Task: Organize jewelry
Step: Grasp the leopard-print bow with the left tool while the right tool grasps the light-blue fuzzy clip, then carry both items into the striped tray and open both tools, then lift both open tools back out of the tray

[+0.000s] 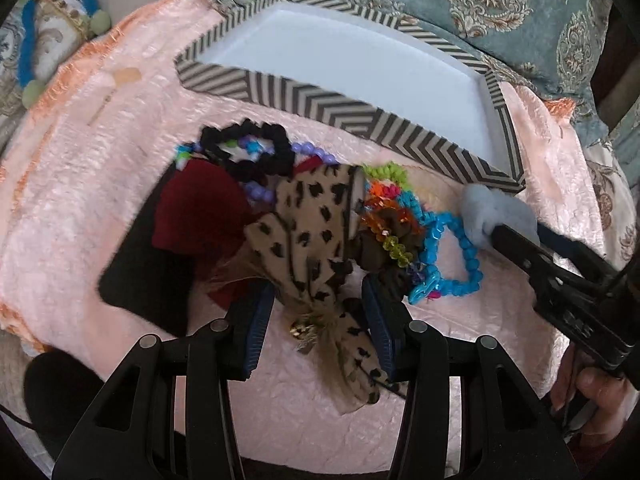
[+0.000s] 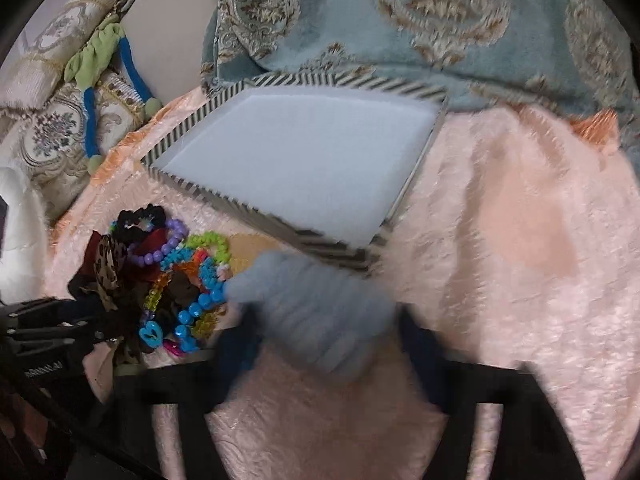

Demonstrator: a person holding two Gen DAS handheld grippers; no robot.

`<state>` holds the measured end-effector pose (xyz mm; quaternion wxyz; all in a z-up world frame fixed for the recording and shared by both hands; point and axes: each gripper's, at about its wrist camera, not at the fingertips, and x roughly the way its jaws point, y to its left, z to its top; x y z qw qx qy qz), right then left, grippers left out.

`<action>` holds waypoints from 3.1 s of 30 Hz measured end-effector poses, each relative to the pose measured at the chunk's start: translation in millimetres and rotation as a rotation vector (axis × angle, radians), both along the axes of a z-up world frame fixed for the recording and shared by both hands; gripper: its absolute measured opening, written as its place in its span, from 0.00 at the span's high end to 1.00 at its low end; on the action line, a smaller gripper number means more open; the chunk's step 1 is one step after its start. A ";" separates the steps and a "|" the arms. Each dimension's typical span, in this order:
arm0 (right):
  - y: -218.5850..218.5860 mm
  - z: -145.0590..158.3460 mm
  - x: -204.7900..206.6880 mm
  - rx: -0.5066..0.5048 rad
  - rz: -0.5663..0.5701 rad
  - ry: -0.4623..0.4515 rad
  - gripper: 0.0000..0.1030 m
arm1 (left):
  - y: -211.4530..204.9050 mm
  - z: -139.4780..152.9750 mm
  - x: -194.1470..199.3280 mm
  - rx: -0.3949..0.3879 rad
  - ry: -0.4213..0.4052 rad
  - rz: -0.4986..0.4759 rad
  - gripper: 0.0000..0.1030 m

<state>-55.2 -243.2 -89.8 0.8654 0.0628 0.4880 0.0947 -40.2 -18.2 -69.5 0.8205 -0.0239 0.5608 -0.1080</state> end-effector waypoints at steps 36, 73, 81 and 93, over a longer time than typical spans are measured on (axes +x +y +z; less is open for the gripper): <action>-0.8 104.6 -10.2 0.046 -0.030 -0.209 0.74 | 31.2 128.9 38.7 -0.161 -0.242 0.010 0.86; -6.2 18.7 89.4 0.003 0.079 0.046 0.41 | 15.1 26.9 152.3 -0.029 -0.083 0.095 0.57; -5.7 48.7 55.3 0.060 -0.031 -0.020 0.41 | 27.4 64.9 119.4 -0.028 -0.177 0.122 0.55; 25.1 115.4 -3.6 0.019 -0.080 -0.196 0.34 | 25.9 105.0 50.9 -0.004 -0.305 0.096 0.55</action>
